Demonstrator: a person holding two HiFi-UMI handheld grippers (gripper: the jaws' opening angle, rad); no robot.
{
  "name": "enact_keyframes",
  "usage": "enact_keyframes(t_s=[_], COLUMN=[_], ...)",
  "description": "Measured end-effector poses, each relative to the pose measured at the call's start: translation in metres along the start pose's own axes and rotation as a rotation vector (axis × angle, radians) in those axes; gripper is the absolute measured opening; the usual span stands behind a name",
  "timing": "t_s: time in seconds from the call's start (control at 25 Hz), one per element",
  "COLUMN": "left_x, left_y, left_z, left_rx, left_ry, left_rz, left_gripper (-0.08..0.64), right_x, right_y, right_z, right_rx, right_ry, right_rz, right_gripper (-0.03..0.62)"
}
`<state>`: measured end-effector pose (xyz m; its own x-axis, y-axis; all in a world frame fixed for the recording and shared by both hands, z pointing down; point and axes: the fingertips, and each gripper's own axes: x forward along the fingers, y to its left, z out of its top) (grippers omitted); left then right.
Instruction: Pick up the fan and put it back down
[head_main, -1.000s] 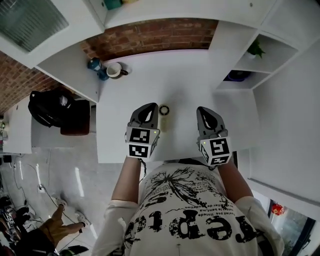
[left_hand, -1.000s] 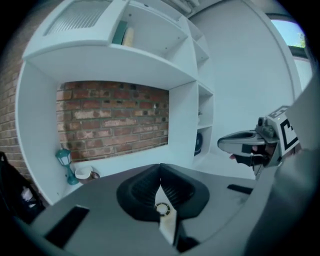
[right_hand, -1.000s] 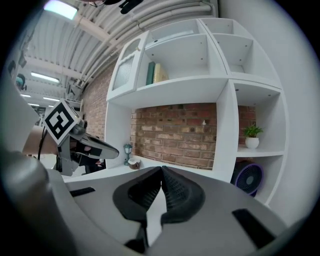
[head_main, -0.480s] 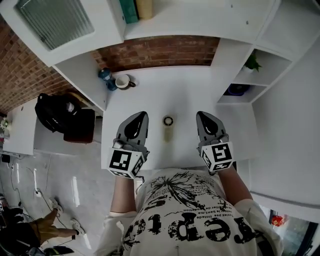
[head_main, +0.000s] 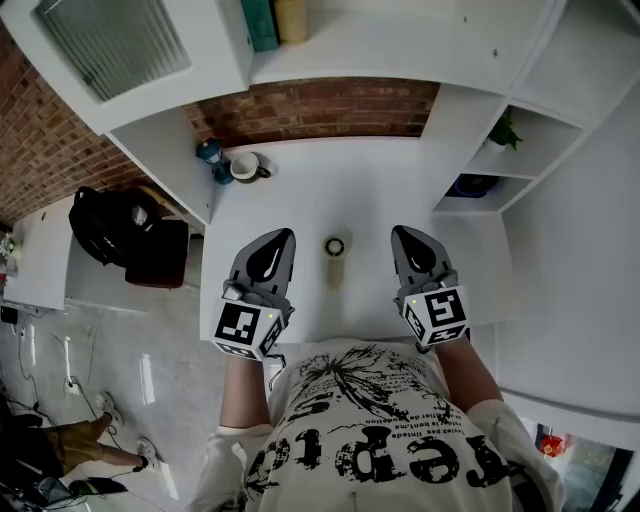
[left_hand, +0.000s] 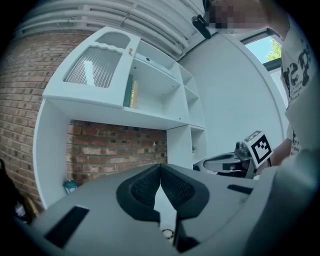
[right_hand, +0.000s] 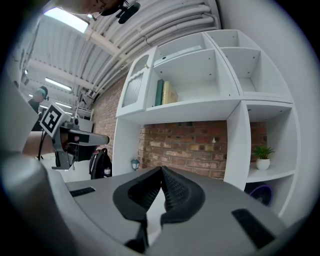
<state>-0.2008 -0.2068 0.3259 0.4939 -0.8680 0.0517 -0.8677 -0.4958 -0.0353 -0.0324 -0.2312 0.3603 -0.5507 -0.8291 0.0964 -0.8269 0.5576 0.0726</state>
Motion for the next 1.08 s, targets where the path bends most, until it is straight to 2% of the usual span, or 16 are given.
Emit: enact_keyframes(t_s=[0.36,0.84,1.08], left_x=[0.012,0.021,0.026], left_y=[0.002,0.001,-0.007], left_z=[-0.005,-0.010,-0.015], left_rx=[-0.040,-0.054,-0.054], left_ry=[0.028,0.048,0.075], left_rz=[-0.003,-0.002,-0.027], left_gripper=[0.014,0.014,0.014], right_x=[0.000,0.003,0.001], right_y=[-0.011,-0.011,-0.016], right_z=[0.003,0.001,0.001], right_rx=[0.023,0.006,0.013], right_ry=[-0.005,0.000,0.000], right_rz=[-0.035,0.000,-0.002], right_gripper=[0.014,0.014,0.013])
